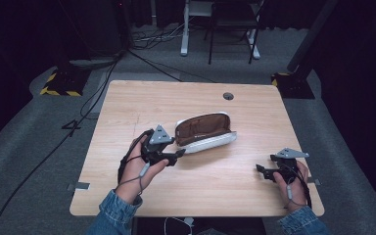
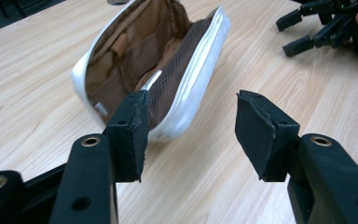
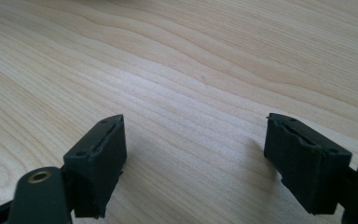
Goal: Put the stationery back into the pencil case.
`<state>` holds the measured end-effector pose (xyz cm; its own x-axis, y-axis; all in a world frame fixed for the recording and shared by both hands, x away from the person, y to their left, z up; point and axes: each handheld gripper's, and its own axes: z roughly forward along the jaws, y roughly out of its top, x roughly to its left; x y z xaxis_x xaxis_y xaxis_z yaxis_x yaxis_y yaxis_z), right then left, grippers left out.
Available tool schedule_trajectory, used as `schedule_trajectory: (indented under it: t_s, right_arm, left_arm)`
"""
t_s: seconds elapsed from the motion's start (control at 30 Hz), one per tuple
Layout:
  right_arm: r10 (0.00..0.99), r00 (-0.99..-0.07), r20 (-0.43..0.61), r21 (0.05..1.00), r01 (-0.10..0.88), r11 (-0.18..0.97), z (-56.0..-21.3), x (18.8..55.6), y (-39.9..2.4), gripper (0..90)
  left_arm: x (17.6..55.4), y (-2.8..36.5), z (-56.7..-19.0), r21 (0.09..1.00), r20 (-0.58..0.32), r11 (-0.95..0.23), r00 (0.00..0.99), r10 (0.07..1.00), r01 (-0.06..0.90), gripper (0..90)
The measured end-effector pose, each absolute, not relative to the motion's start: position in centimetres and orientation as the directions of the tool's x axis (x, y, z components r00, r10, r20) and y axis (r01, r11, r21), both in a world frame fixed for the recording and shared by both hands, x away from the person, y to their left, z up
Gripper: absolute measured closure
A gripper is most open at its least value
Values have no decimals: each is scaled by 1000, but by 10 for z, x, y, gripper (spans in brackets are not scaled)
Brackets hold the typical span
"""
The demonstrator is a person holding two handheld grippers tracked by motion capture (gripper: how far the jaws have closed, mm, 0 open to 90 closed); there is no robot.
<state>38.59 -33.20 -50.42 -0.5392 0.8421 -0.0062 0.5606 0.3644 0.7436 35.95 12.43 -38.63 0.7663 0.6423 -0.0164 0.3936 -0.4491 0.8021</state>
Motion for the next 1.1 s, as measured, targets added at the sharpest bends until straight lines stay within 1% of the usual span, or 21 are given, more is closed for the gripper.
schedule_trajectory:
  t_s: [0.1,0.23,0.4,0.47,0.5,0.53,0.57,0.63,0.73,0.8,0.97,1.1]
  right_arm:
    - [843,-538,-6,744,560,363,-504,386,-332,212]
    - [842,-539,-6,744,561,364,-504,386,-332,212]
    - [843,-538,-6,744,560,364,-504,386,-332,212]
    - [843,-538,-6,744,560,364,-504,386,-332,212]
    - [843,-538,-6,744,561,364,-504,386,-332,212]
    - [842,-539,-6,744,561,364,-504,386,-332,212]
    - [843,-538,-6,744,560,364,-504,386,-332,212]
    - [843,-538,-7,744,560,364,-504,386,-332,212]
    - [843,-538,-7,744,560,364,-504,386,-332,212]
    - [843,-538,-6,744,560,363,-504,386,-332,212]
    - [843,-538,-6,744,560,363,-504,386,-332,212]
    - [842,-539,-6,744,561,364,-504,386,-332,212]
  left_arm:
    - [354,134,-389,799,-1,-458,763,647,390,433]
    - [348,150,-397,797,-26,-446,761,648,407,416]
    - [340,171,-406,809,-34,-419,746,665,411,388]
    - [340,178,-414,805,-52,-410,739,672,430,376]
    - [341,180,-418,789,-58,-422,737,673,446,356]
    - [341,183,-421,778,-34,-444,736,676,444,320]
    - [341,186,-424,771,-30,-452,734,679,450,303]
    - [342,192,-431,766,-43,-439,719,694,469,270]
    - [344,199,-438,763,-53,-427,706,706,484,258]
    - [346,204,-445,755,-60,-425,699,713,499,232]
    - [348,215,-465,724,-88,-427,686,722,542,213]
    - [348,222,-476,715,-82,-423,668,740,557,212]
